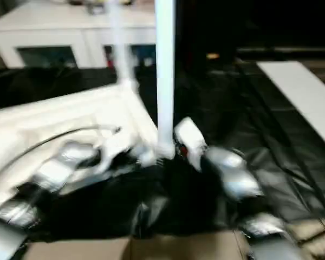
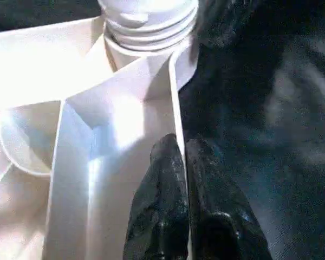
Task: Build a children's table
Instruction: Rotate leg to tighten
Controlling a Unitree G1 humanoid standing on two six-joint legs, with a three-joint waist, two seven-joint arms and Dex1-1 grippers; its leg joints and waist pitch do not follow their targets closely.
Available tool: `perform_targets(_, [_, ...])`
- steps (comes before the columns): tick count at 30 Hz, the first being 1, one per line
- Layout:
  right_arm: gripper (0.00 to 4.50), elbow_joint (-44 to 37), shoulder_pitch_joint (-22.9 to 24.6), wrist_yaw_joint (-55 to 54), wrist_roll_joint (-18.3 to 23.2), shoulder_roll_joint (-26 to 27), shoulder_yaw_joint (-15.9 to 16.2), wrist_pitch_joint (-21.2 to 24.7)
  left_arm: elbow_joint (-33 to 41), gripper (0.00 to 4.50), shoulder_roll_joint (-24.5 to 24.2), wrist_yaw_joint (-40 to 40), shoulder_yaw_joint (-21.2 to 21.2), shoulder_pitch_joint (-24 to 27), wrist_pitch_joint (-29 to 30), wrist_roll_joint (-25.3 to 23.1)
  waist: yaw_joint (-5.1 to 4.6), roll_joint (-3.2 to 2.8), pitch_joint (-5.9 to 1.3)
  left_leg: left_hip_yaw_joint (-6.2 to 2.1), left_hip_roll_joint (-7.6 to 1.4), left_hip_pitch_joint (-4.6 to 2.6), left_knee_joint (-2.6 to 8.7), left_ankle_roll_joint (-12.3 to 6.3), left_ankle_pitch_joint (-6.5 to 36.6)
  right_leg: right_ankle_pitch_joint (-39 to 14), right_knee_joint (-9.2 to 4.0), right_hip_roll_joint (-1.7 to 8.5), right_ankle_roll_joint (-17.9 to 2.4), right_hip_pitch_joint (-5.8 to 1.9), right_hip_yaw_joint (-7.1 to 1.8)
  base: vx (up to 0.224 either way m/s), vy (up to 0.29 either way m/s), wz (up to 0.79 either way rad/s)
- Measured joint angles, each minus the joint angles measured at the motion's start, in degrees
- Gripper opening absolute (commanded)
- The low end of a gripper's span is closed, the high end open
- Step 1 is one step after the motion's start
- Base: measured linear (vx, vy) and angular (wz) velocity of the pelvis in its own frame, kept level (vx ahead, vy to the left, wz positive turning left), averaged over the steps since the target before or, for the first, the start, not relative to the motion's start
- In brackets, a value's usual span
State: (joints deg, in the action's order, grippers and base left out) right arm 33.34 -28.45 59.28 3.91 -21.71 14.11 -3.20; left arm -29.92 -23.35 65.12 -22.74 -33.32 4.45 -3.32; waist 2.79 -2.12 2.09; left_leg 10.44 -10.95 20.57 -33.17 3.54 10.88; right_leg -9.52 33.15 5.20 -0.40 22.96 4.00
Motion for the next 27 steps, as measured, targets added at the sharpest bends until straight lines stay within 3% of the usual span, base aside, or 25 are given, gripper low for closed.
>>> perform_targets(4, [3.88, -1.9, 0.0, 4.6, 0.7, -0.4, 1.0, 0.5, 4.0, 0.0, -2.0, 4.1, -0.9, 1.8, -0.6, 0.3, 0.59, -0.05, 0.03, 0.15, 0.0, 0.2, -0.04, 0.05, 0.0, 0.0, -0.04, 0.06, -0.1, 0.12, -0.04, 0.0, 0.0, 0.0])
perform_targets(15, [3.88, -2.9, -0.2, 9.7, 1.2, -0.8, 2.1, 1.7, 6.8, 0.0, -3.7, 6.8, -1.2, 2.9, 0.6, 0.4, 0.44, -0.05, 0.06, 0.47, -0.03, 0.0, -0.07, 0.08, 0.1, 0.0, 0.03, 0.08, -0.1, 0.09, -0.23, 0.0, 0.0, 0.0])
perform_targets(16, [3.61, -2.9, -0.3, 9.9, 1.3, -0.9, 2.1, 1.9, 7.1, 0.0, -3.8, 7.0, -1.3, 3.0, 0.8, 0.4, 0.47, -0.05, 0.06, 0.48, -0.03, 0.0, -0.07, 0.08, 0.1, 0.0, 0.02, 0.08, -0.1, 0.09, -0.23, 0.0, 0.0, 0.0])
perform_targets(20, [3.49, -2.9, -0.3, 10.8, 2.0, -0.9, 2.1, 2.9, 7.4, 0.0, -3.8, 7.1, -1.3, 3.1, 0.9, 0.4, 0.54, -0.05, 0.06, 0.49, -0.04, 0.02, -0.06, 0.08, 0.1, 0.0, 0.02, 0.08, -0.1, 0.1, -0.23, 0.0, 0.0, 0.0])
perform_targets(27, [2.83, -2.9, -0.3, 11.9, 2.3, -0.9, 2.1, 3.3, 7.8, 0.0, -3.9, 7.2, -1.3, 3.3, 1.4, 0.4, 0.52, -0.05, 0.06, 0.52, -0.04, 0.01, -0.07, 0.08, 0.1, 0.0, 0.03, 0.08, -0.1, 0.1, -0.23, 0.0, 0.0, 0.0])
